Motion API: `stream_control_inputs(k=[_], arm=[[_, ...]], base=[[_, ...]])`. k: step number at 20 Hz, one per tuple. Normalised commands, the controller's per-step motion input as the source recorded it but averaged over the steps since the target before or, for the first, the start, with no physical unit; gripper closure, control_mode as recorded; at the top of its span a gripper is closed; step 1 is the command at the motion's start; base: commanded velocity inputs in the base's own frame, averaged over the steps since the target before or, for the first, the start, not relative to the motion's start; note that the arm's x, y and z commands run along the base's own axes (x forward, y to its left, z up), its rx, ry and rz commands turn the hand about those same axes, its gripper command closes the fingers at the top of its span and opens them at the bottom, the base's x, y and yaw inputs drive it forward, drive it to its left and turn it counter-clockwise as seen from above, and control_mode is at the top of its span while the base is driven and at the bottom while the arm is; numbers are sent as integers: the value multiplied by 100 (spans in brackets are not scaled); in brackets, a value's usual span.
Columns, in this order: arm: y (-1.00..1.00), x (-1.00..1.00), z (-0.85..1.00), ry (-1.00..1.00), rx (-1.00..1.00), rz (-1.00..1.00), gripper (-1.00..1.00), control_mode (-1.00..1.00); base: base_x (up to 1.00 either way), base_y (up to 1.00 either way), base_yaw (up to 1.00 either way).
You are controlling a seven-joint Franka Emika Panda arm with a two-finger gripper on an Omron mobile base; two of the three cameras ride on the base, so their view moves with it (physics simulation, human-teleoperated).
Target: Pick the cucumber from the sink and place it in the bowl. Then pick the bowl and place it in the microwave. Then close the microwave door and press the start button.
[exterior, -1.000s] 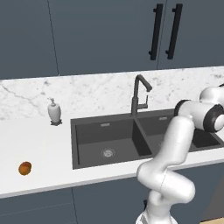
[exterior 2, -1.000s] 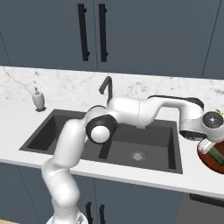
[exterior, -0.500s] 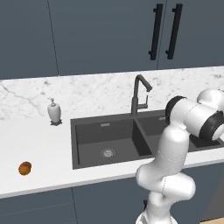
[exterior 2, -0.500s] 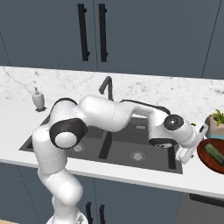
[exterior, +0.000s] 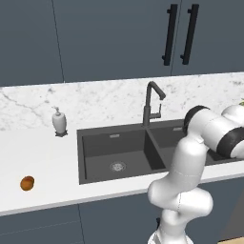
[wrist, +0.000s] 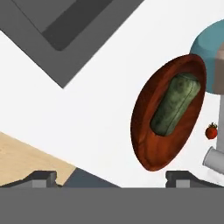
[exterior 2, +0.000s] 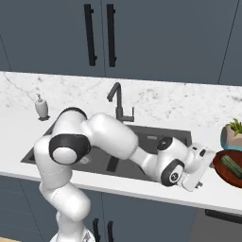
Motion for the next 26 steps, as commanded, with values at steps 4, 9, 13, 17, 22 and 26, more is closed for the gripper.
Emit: stream_control_inputs(k=[4, 9, 13, 17, 22, 26], arm=[[-2, 62, 21, 5, 7, -25, -100, -100], [-2, 48, 2, 0, 5, -18, -100, -100], [-39, 31, 6, -1, 7, -15, -100, -100], [-66, 27, 69, -15, 9, -12, -100, -100], [-45, 50, 87, -16, 5, -13, -100, -100], [-26, 69, 14, -3, 1, -11, -100, -100]], base=[[0, 0, 0], [0, 0, 0], [0, 0, 0], [0, 0, 0], [0, 0, 0], [0, 0, 0]])
